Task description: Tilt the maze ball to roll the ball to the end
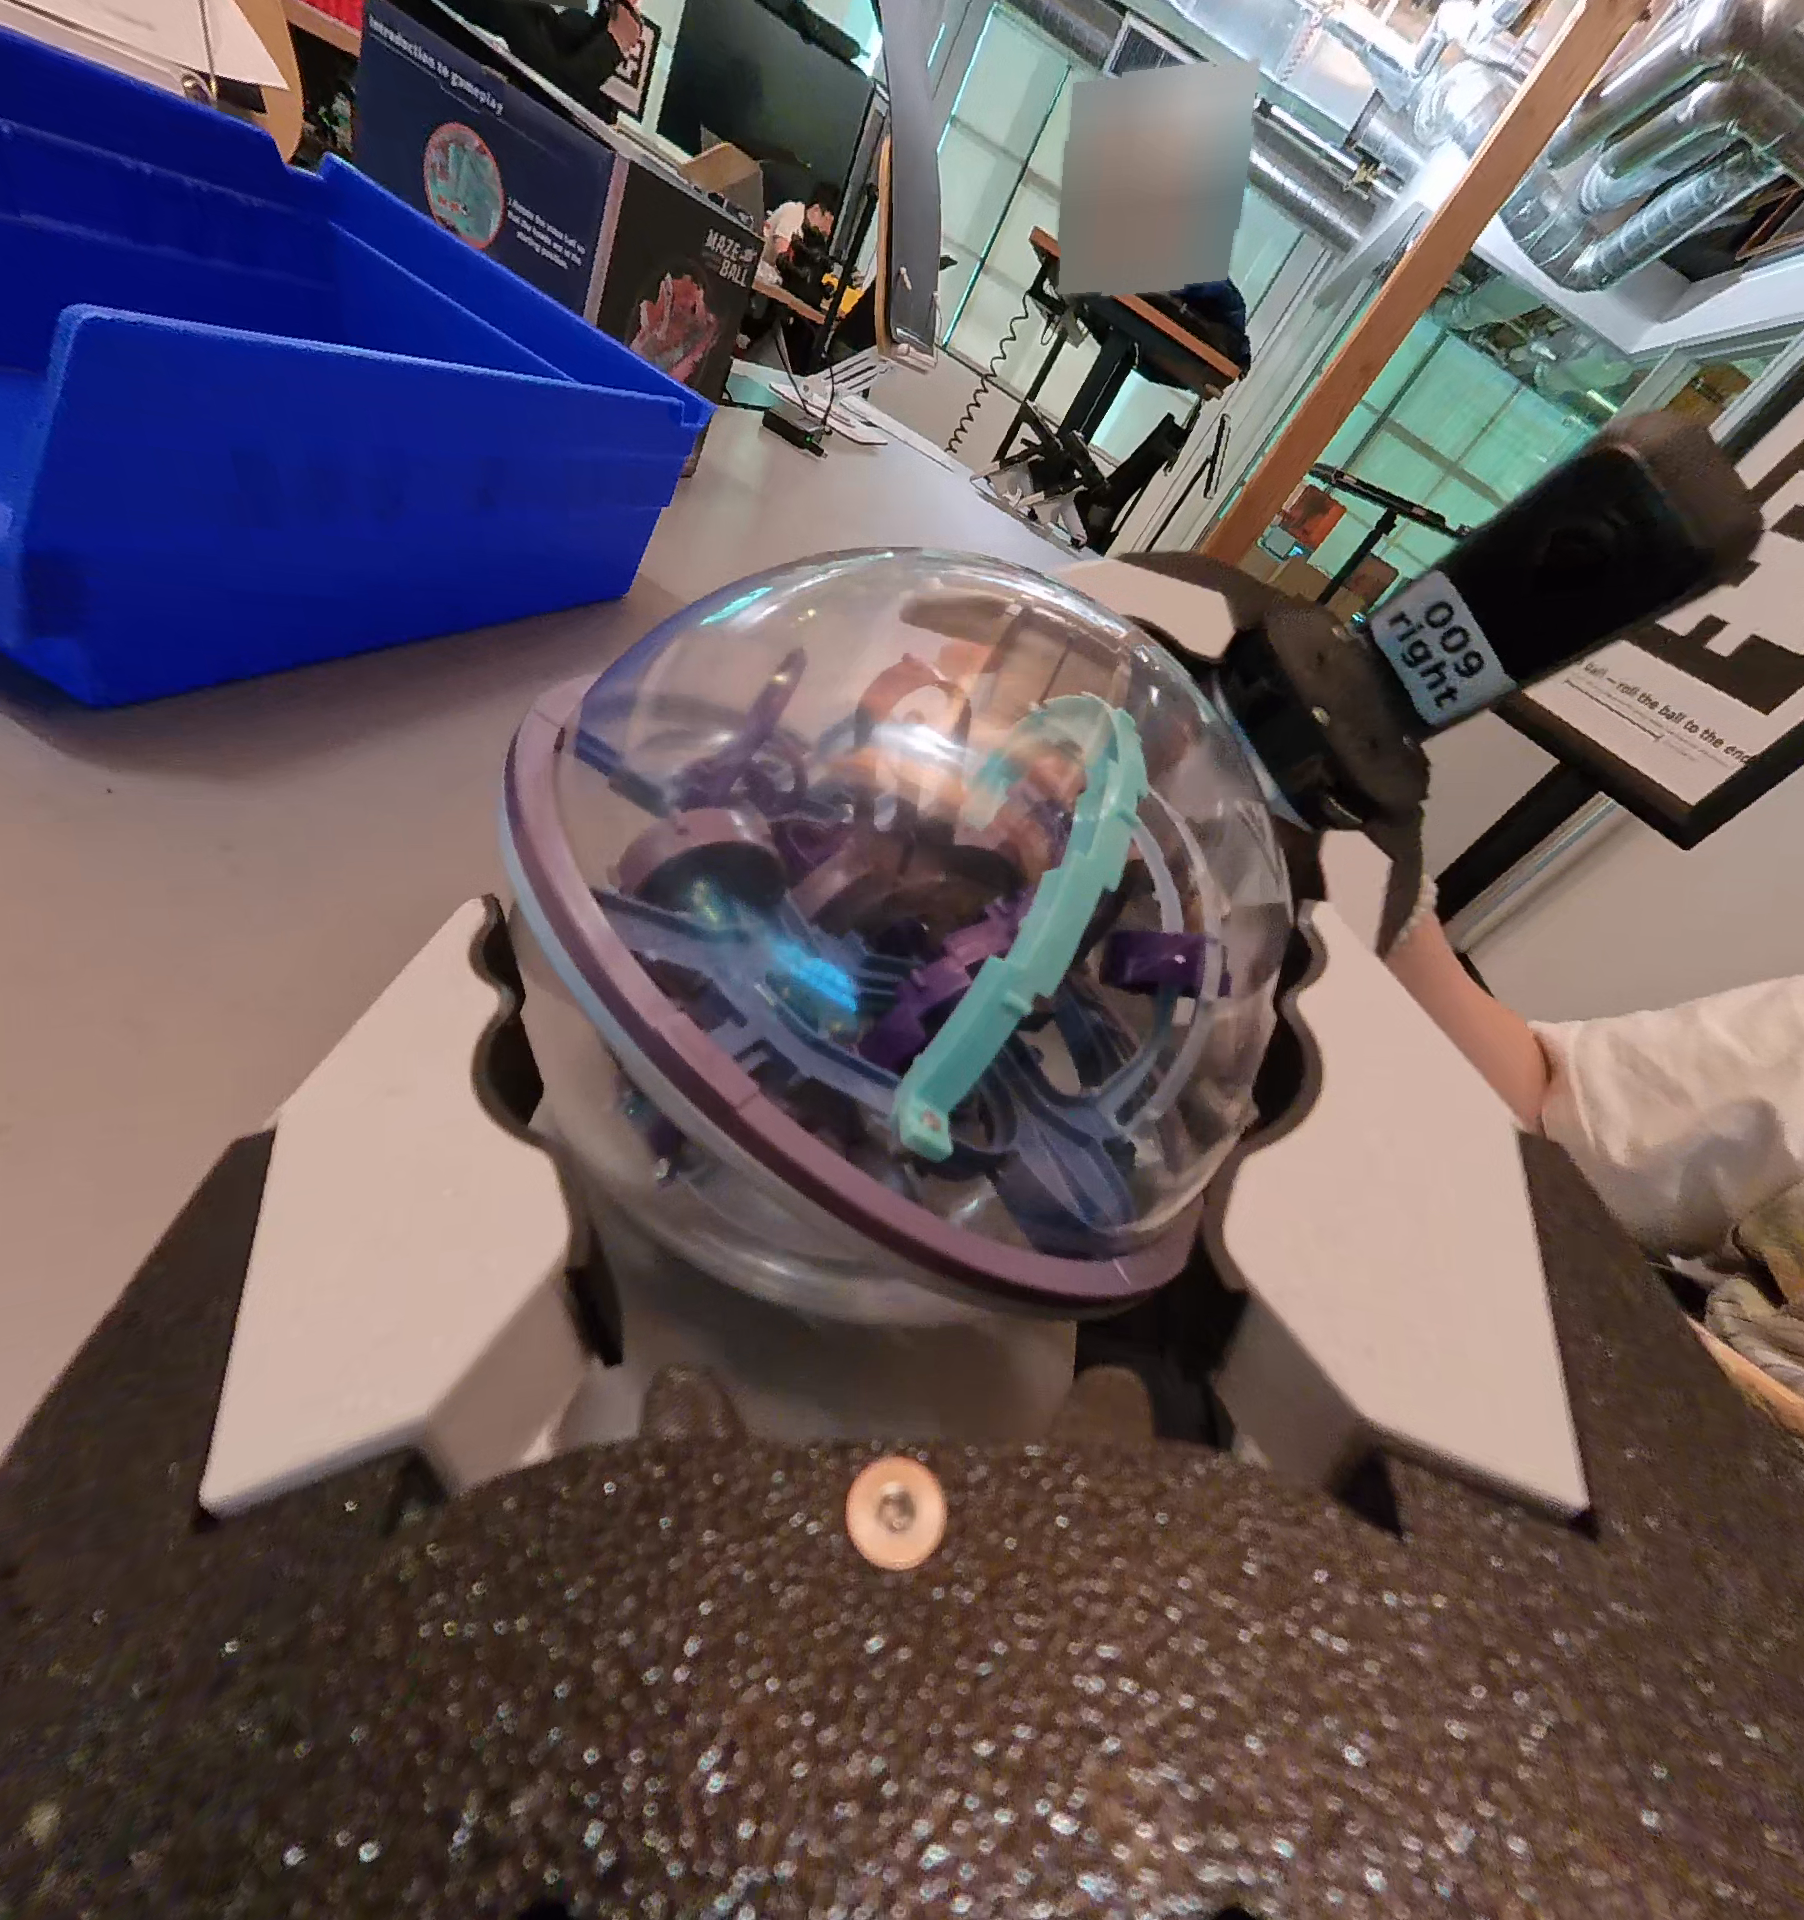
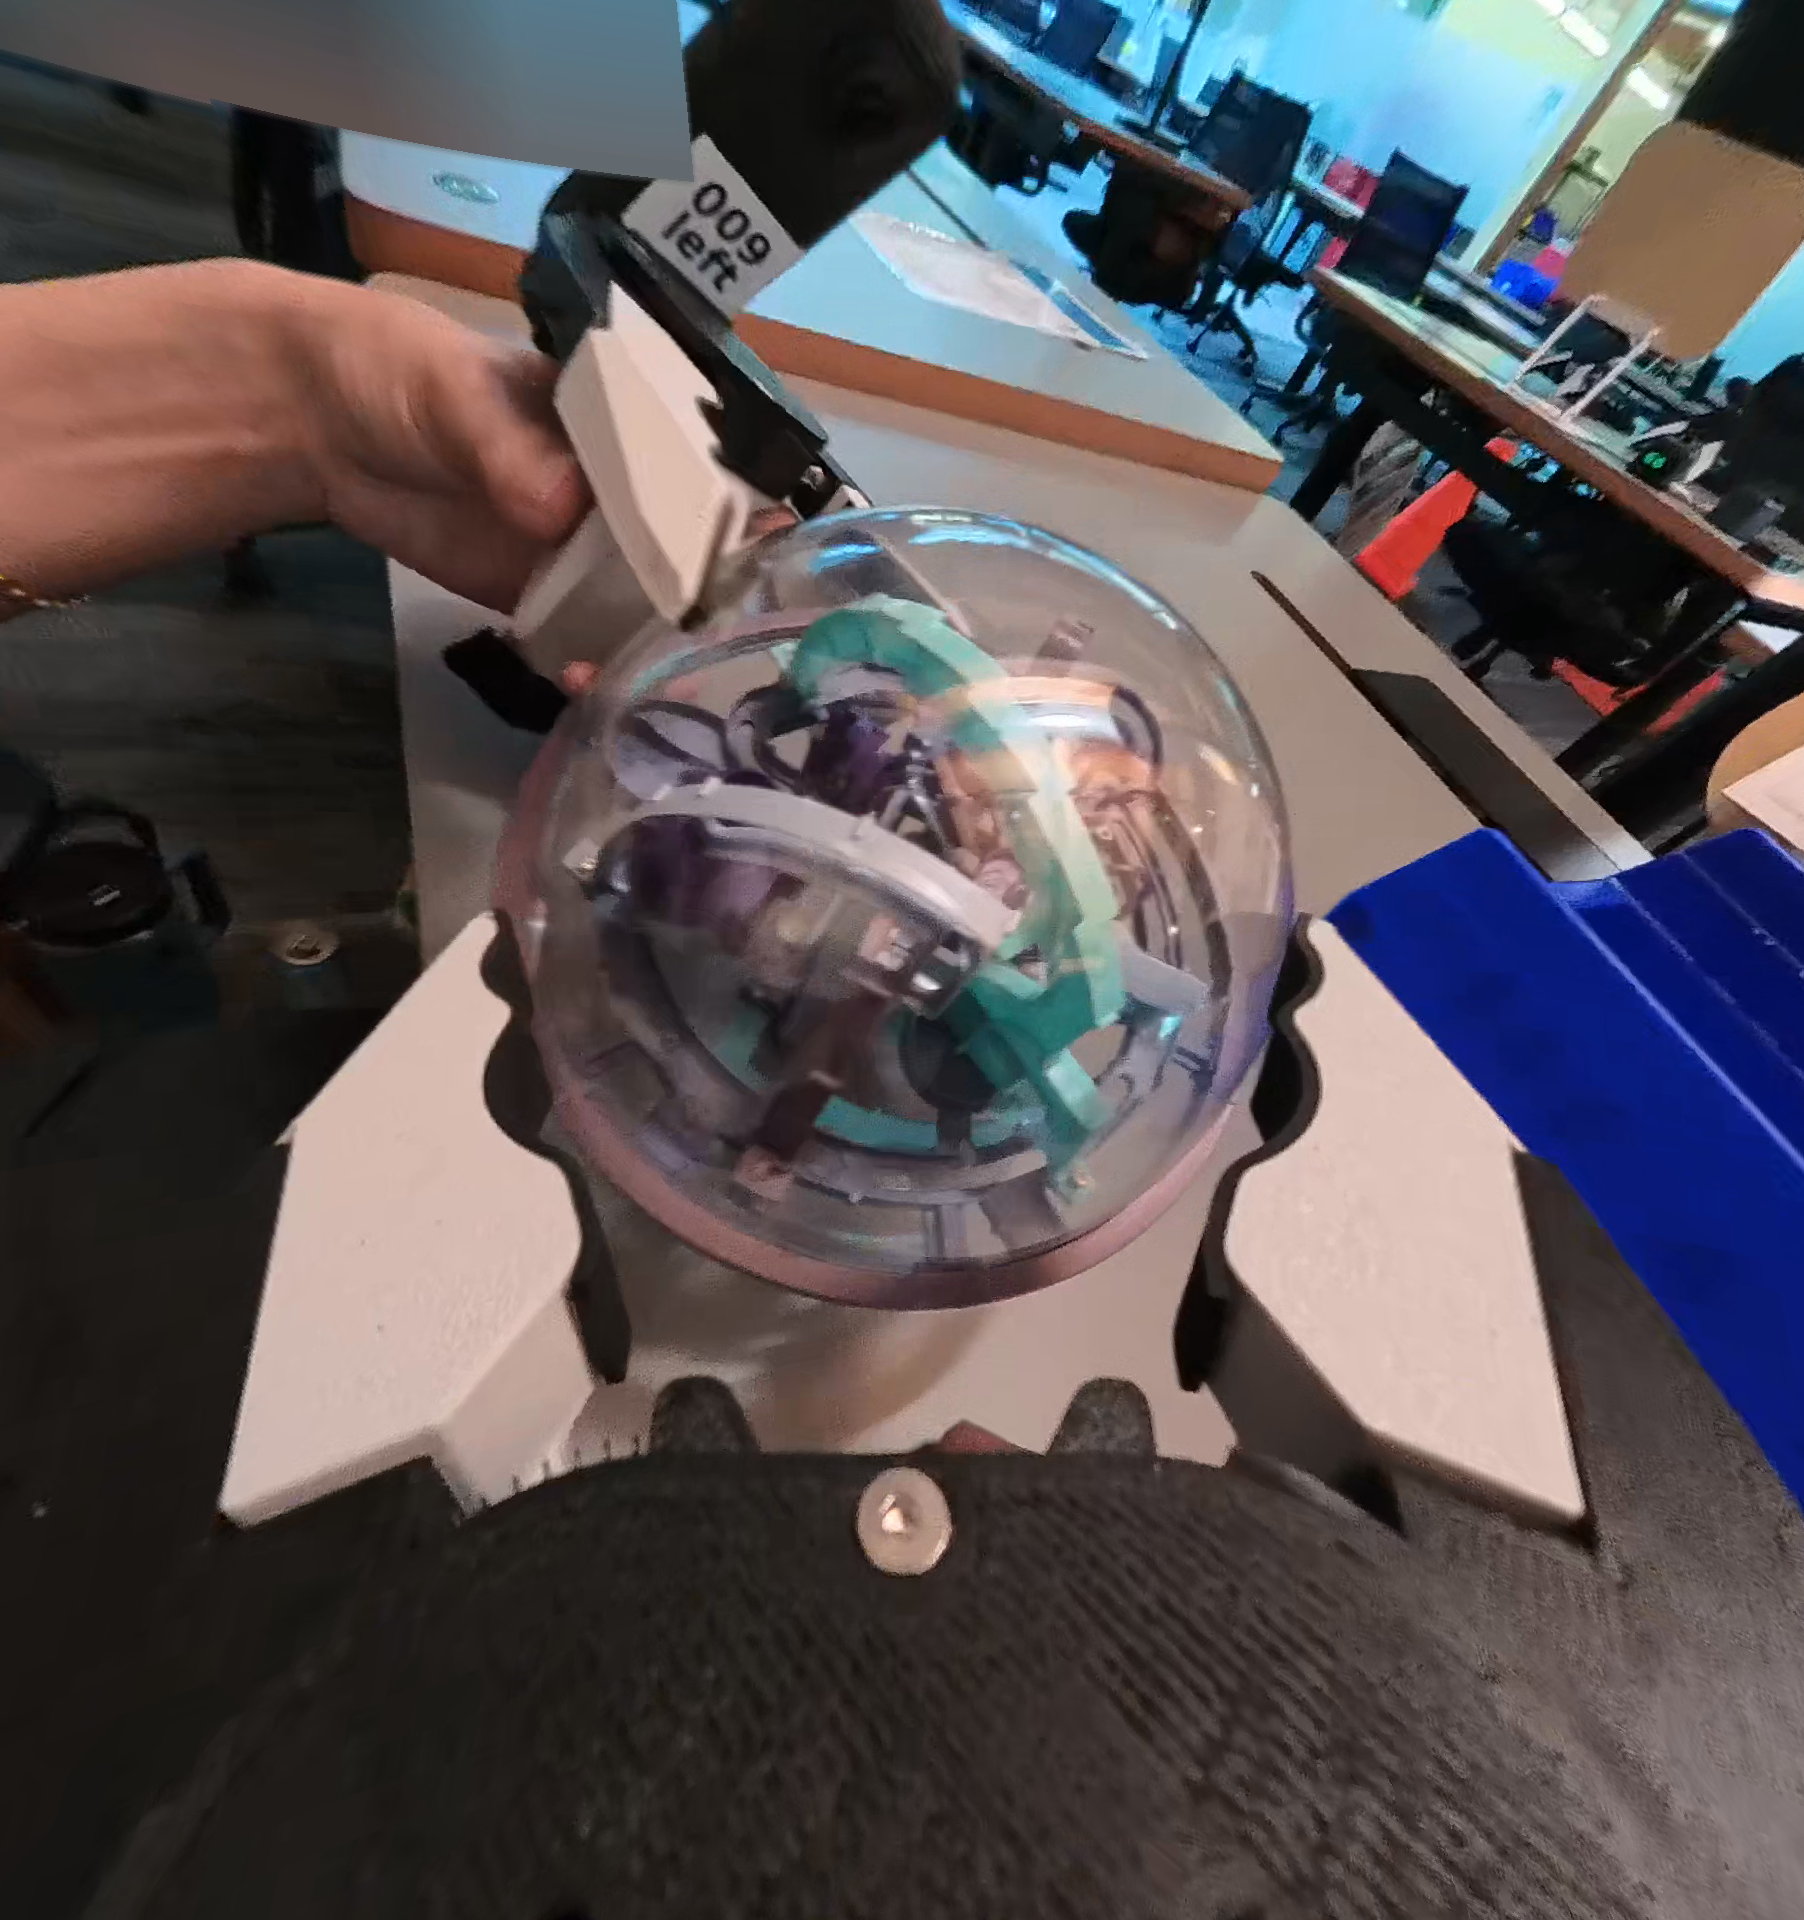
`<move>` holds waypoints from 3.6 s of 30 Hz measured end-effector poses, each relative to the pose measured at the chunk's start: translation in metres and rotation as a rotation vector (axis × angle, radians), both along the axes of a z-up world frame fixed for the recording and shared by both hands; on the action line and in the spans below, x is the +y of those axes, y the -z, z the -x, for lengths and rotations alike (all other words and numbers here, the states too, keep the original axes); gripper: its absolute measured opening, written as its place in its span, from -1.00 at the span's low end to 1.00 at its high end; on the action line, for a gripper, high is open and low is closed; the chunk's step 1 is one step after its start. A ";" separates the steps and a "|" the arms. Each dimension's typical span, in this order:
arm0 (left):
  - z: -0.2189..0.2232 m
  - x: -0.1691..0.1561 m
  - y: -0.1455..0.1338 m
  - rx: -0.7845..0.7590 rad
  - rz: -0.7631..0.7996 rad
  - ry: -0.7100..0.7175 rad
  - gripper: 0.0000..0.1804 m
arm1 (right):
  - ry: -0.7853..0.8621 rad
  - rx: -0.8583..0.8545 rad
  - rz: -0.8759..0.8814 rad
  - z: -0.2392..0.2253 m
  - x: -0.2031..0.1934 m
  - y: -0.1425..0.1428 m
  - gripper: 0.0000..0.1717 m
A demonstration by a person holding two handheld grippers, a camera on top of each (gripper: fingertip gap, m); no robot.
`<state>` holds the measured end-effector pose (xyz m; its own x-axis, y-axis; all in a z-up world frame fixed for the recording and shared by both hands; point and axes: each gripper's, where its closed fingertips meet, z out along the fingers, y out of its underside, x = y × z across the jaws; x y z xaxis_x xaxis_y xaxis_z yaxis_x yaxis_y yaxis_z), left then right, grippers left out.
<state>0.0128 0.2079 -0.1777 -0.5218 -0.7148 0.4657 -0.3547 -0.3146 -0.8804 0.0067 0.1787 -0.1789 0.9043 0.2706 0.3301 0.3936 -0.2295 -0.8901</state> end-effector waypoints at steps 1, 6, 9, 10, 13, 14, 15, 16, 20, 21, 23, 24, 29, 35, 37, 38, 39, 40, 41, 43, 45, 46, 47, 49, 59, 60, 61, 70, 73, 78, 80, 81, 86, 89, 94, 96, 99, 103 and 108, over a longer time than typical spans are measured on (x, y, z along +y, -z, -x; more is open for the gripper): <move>0.000 0.000 0.000 0.001 0.001 0.000 0.53 | -0.007 0.006 0.019 -0.002 0.003 0.001 0.62; 0.000 0.005 0.000 0.004 0.033 -0.004 0.53 | 0.002 0.041 0.042 -0.001 0.010 0.002 0.65; -0.001 0.007 -0.002 0.001 0.064 -0.015 0.53 | 0.033 0.087 0.039 0.000 0.011 0.002 0.65; -0.001 0.006 -0.002 -0.003 0.067 -0.014 0.53 | 0.041 0.089 0.036 0.000 0.011 0.002 0.65; 0.001 0.004 -0.003 -0.011 0.054 0.006 0.53 | 0.070 0.077 0.047 0.003 0.008 0.003 0.64; 0.003 0.003 -0.003 -0.014 0.049 0.014 0.53 | 0.069 0.061 0.062 0.004 0.005 0.005 0.63; 0.004 0.003 -0.004 -0.016 0.048 0.021 0.52 | 0.062 0.038 0.084 0.005 0.002 0.007 0.62; 0.005 0.002 -0.004 -0.016 0.044 0.029 0.52 | 0.048 0.009 0.106 0.006 -0.001 0.009 0.61; 0.006 0.000 -0.004 -0.018 0.022 0.034 0.52 | -0.053 -0.117 0.120 -0.003 -0.008 -0.007 0.60; 0.006 0.000 -0.004 -0.020 0.021 0.034 0.52 | -0.092 -0.102 0.092 -0.002 -0.006 -0.018 0.59; 0.006 -0.001 -0.005 -0.024 0.013 0.037 0.52 | -0.223 -0.020 0.085 0.008 -0.004 -0.029 0.59; 0.006 -0.002 -0.005 -0.029 0.006 0.040 0.52 | -0.269 0.011 0.104 0.011 -0.002 -0.027 0.57; 0.010 -0.006 -0.004 -0.056 -0.043 0.062 0.53 | -0.287 -0.093 0.139 0.022 0.013 -0.002 0.70; 0.015 -0.010 0.004 -0.093 -0.111 0.100 0.59 | -0.191 -0.104 0.141 0.023 0.013 -0.002 0.70; 0.015 -0.012 0.009 -0.095 -0.159 0.106 0.63 | -0.160 -0.090 0.156 0.022 0.015 -0.002 0.70; 0.015 -0.013 0.011 -0.091 -0.178 0.109 0.65 | -0.148 -0.088 0.160 0.022 0.016 -0.002 0.70; 0.015 -0.013 0.013 -0.089 -0.197 0.111 0.67 | -0.132 -0.083 0.164 0.023 0.016 -0.002 0.70; 0.015 -0.014 0.015 -0.085 -0.215 0.114 0.69 | -0.113 -0.075 0.166 0.023 0.018 -0.002 0.70; 0.016 -0.014 0.016 -0.077 -0.225 0.115 0.69 | -0.093 -0.069 0.166 0.024 0.019 -0.002 0.70; 0.016 -0.011 0.016 -0.071 -0.216 0.114 0.66 | -0.046 -0.044 0.163 0.022 0.021 -0.003 0.70; 0.017 -0.007 0.013 -0.086 -0.200 0.103 0.60 | 0.003 -0.012 0.161 0.019 0.022 -0.003 0.70; 0.017 -0.006 0.012 -0.092 -0.199 0.103 0.59 | 0.009 -0.011 0.160 0.019 0.022 -0.003 0.69; 0.018 -0.007 0.012 -0.096 -0.205 0.107 0.59 | 0.000 -0.026 0.167 0.019 0.019 -0.003 0.69; 0.018 -0.008 0.012 -0.103 -0.219 0.113 0.58 | -0.034 -0.061 0.201 0.019 0.012 -0.001 0.68; 0.018 -0.007 0.012 -0.096 -0.204 0.108 0.58 | -0.230 -0.156 0.171 0.021 0.015 0.000 0.70; 0.019 -0.006 0.012 -0.098 -0.203 0.113 0.58 | -0.217 -0.160 0.160 0.023 0.017 0.000 0.71; 0.020 -0.006 0.013 -0.105 -0.209 0.121 0.58 | -0.206 -0.167 0.147 0.025 0.018 0.000 0.72; 0.026 -0.002 0.014 -0.095 -0.206 0.139 0.54 | 0.021 -0.170 0.117 0.023 0.013 0.000 0.71; 0.028 -0.007 0.011 -0.106 -0.224 0.153 0.50 | 0.086 -0.188 0.102 0.026 0.014 0.000 0.72; 0.029 -0.013 0.012 -0.119 -0.258 0.172 0.56 | 0.142 -0.240 0.056 0.034 0.014 -0.001 0.71; 0.032 -0.015 0.013 -0.122 -0.261 0.193 0.56 | 0.136 -0.228 0.029 0.038 0.012 -0.004 0.69; 0.034 -0.017 0.014 -0.123 -0.265 0.204 0.56 | 0.123 -0.222 0.018 0.040 0.010 -0.006 0.67; 0.034 -0.024 0.015 -0.127 -0.286 0.225 0.56 | -0.075 -0.311 0.069 0.043 -0.012 -0.003 0.69; 0.029 -0.028 0.012 -0.135 -0.270 0.215 0.56 | -0.151 -0.258 0.088 0.037 -0.015 -0.004 0.69; 0.024 -0.030 0.010 -0.111 -0.262 0.197 0.57 | -0.155 -0.178 0.026 0.028 -0.008 -0.002 0.72; 0.024 -0.031 0.010 -0.106 -0.273 0.194 0.56 | -0.142 -0.162 -0.004 0.028 -0.007 -0.003 0.73; 0.021 -0.031 0.007 -0.102 -0.276 0.179 0.55 | -0.083 -0.119 -0.006 0.024 -0.007 -0.003 0.74; 0.018 -0.030 0.001 -0.130 -0.265 0.153 0.55 | 0.004 -0.060 0.008 0.019 -0.007 0.000 0.73; 0.022 -0.027 0.000 -0.141 -0.278 0.157 0.57 | 0.080 -0.045 -0.028 0.023 -0.006 -0.001 0.73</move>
